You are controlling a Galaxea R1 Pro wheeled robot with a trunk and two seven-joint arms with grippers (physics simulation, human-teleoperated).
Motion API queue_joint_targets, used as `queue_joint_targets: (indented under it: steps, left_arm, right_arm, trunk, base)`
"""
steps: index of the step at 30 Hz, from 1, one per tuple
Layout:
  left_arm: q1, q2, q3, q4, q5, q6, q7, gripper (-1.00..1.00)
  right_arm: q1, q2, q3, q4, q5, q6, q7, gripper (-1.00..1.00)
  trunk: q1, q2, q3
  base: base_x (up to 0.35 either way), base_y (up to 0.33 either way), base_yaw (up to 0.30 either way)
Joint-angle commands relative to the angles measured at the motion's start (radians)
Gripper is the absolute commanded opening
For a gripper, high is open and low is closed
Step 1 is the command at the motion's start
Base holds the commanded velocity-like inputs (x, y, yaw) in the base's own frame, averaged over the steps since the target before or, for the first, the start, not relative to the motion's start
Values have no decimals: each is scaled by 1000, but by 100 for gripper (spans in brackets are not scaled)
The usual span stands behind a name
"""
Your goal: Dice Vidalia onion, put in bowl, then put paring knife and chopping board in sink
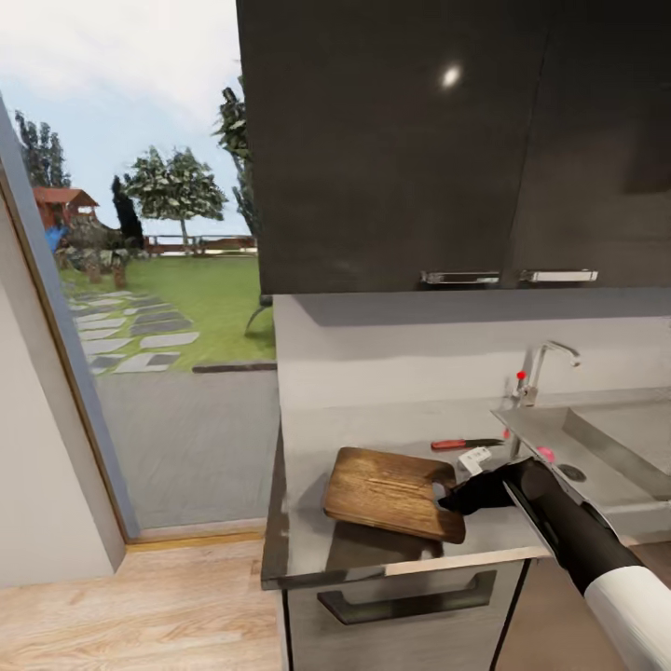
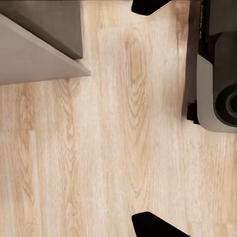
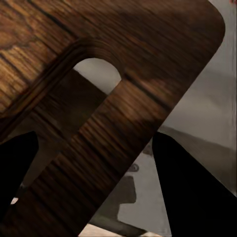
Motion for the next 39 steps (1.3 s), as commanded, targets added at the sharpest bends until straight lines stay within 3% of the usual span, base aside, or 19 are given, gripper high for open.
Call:
queue_joint_targets:
  steps: [1, 15, 21, 29, 33, 39]
  left_arm:
    - [0, 0, 0, 0, 6, -2, 0, 100]
    - [0, 0, 0, 1, 6, -1, 0, 100]
    - [0, 0, 0, 1, 5, -1, 0, 100]
    - [0, 0, 0, 1, 4, -2, 0, 100]
    - [0, 0, 0, 1, 4, -2, 0, 100]
    - [0, 0, 0, 1, 4, -2, 0, 100]
  right_arm:
    - [-1, 0, 1, -1, 4, 2, 8, -100]
    - [-1, 3, 3, -1, 5, 0, 9, -100]
    - [-1, 4, 34, 0, 5, 0, 9, -100]
    - [-1, 4, 111, 2, 26, -1, 6, -100]
    - [-1, 5, 120, 3, 64, -2, 7, -100]
    - [-1, 5, 122, 5, 74, -6, 7, -100]
  trunk:
    - [0, -1, 0]
    - [0, -1, 0]
    - [0, -1, 0]
    - [0, -1, 0]
    - [0, -1, 0]
    - [0, -1, 0]
  base:
    - [-1, -258, 0]
    - [126, -242, 0]
    - [271, -227, 0]
    - [92, -229, 0]
    - [4, -230, 0]
    - [0, -230, 0]
